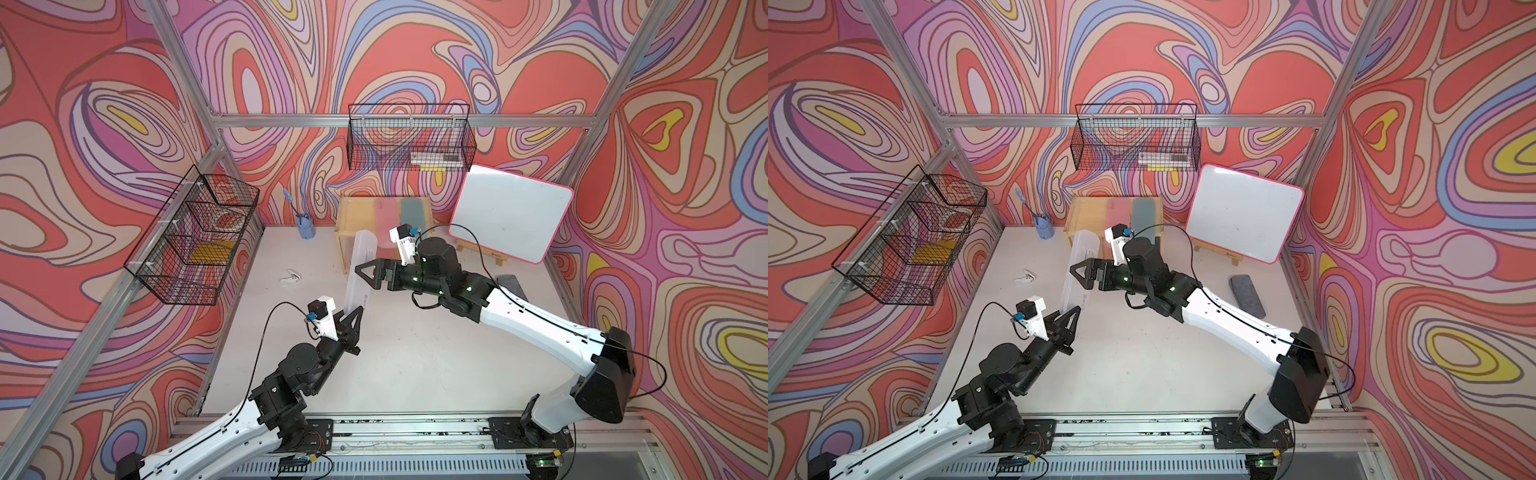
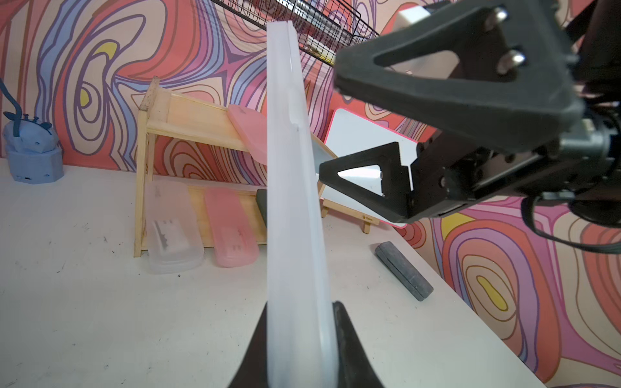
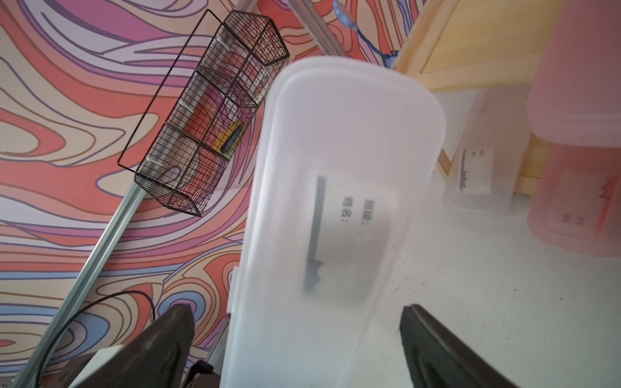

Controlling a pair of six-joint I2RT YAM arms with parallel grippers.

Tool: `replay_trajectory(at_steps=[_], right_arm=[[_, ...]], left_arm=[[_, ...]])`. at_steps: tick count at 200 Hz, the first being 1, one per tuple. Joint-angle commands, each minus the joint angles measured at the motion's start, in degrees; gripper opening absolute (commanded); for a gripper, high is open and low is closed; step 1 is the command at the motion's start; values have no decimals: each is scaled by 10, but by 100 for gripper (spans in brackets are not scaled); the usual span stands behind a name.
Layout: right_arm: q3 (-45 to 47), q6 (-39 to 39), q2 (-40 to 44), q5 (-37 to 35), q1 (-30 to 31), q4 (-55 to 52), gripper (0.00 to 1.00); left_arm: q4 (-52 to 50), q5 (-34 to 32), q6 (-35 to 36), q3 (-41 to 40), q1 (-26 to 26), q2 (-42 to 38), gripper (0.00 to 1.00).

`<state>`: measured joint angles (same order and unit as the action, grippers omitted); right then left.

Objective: Remove the pencil cases from the shelf
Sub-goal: Pick up the pencil case from the shelf.

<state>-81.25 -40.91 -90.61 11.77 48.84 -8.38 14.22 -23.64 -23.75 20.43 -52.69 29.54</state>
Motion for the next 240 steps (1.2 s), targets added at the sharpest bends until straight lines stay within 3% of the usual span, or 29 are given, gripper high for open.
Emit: replay_trajectory(at_steps=[1,121,140,170,189,196,202,221,230,240], right_arm=[[-34,6,-16,-37,10,-3,98],[-10,-14,-55,-21,13,34,98],[-11,-18,-57,-12,14,44,91],[-6,-21,-56,-3,15,46,69],[-5,-21,-49,-10,15,27,68],[-5,-19,-43,-20,15,15,68],[-3,-14,-37,-31,15,2,68],[-2,19,-12,-79,15,-67,67],[-6,48,1,-116,15,-128,68],[-5,77,19,-167,14,-194,68]], left_arm=[[37,-28,26,19,-14,14,0],[37,-34,20,-3,-25,-17,0],[40,-34,16,-7,-24,-18,0],[38,-37,13,-7,-24,-16,0],[30,-43,9,-5,-25,-15,0],[27,-46,6,-4,-24,-14,13],[21,-50,3,-3,-24,-14,30],[-24,-69,-4,20,-25,0,57],[-62,-90,-11,41,-25,13,66],[-104,-113,-17,61,-24,29,68]])
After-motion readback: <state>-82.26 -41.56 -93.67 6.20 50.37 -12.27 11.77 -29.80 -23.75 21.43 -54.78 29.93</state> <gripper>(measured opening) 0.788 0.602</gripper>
